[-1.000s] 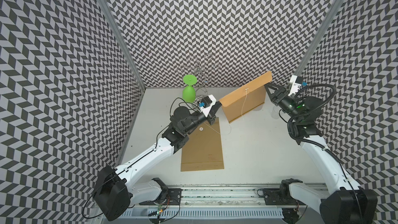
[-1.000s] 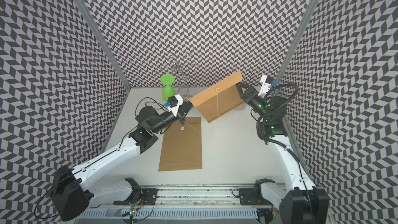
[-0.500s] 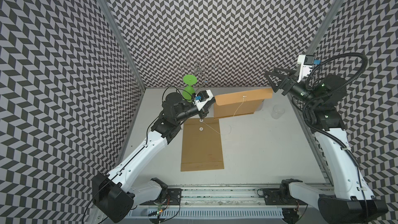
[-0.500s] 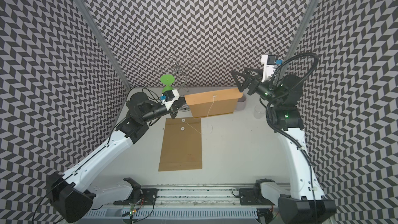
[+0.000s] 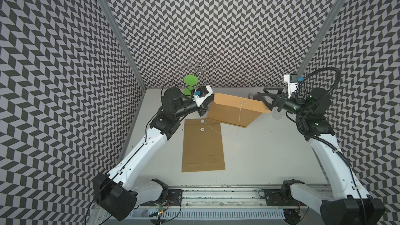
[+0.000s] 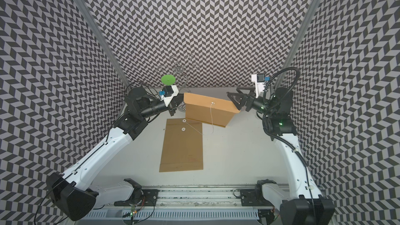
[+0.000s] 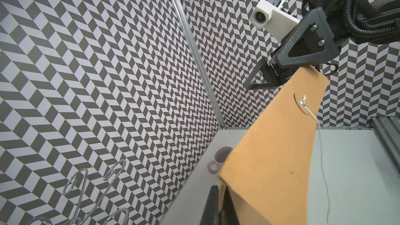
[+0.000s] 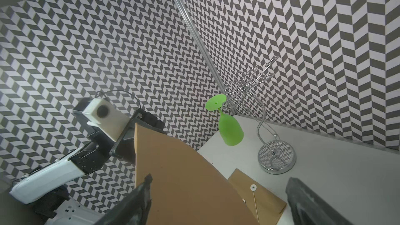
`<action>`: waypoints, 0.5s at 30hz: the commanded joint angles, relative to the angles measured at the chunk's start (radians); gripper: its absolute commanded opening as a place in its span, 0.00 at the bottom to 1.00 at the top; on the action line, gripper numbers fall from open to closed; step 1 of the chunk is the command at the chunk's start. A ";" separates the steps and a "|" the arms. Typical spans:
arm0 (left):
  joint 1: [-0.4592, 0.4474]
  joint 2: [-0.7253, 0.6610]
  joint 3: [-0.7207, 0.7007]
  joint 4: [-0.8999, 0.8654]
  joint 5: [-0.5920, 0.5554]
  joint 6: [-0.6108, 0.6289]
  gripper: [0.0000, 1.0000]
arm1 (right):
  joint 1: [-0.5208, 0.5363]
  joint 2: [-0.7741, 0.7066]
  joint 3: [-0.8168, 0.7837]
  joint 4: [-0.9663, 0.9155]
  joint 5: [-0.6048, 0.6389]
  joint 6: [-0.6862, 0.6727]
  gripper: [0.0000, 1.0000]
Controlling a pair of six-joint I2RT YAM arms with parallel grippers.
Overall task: Close the mouth of the file bag
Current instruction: Adjust the file bag.
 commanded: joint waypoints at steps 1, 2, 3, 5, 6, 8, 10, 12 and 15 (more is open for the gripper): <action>0.013 0.006 0.052 0.005 0.026 -0.034 0.00 | -0.015 -0.016 -0.001 0.159 -0.061 0.055 0.95; 0.018 0.012 0.058 0.004 0.029 -0.041 0.00 | -0.016 -0.011 -0.003 0.175 -0.067 0.068 0.94; 0.023 0.014 0.064 0.004 0.028 -0.048 0.00 | -0.018 -0.008 -0.006 0.198 -0.081 0.086 0.93; 0.030 0.023 0.073 0.002 0.032 -0.056 0.00 | -0.028 -0.006 -0.009 0.265 -0.112 0.140 0.93; 0.029 0.027 0.074 -0.001 0.032 -0.054 0.00 | -0.032 -0.006 -0.008 0.294 -0.124 0.165 0.93; 0.030 0.032 0.077 0.000 0.039 -0.049 0.00 | -0.034 0.009 0.010 0.313 -0.147 0.184 0.93; 0.030 0.034 0.084 0.004 0.051 -0.054 0.00 | -0.034 0.030 0.035 0.276 -0.145 0.164 0.91; 0.031 0.035 0.092 0.005 0.059 -0.055 0.00 | -0.034 0.052 0.042 0.282 -0.148 0.172 0.88; 0.033 0.036 0.102 -0.002 0.061 -0.054 0.00 | -0.034 0.083 0.041 0.342 -0.164 0.221 0.81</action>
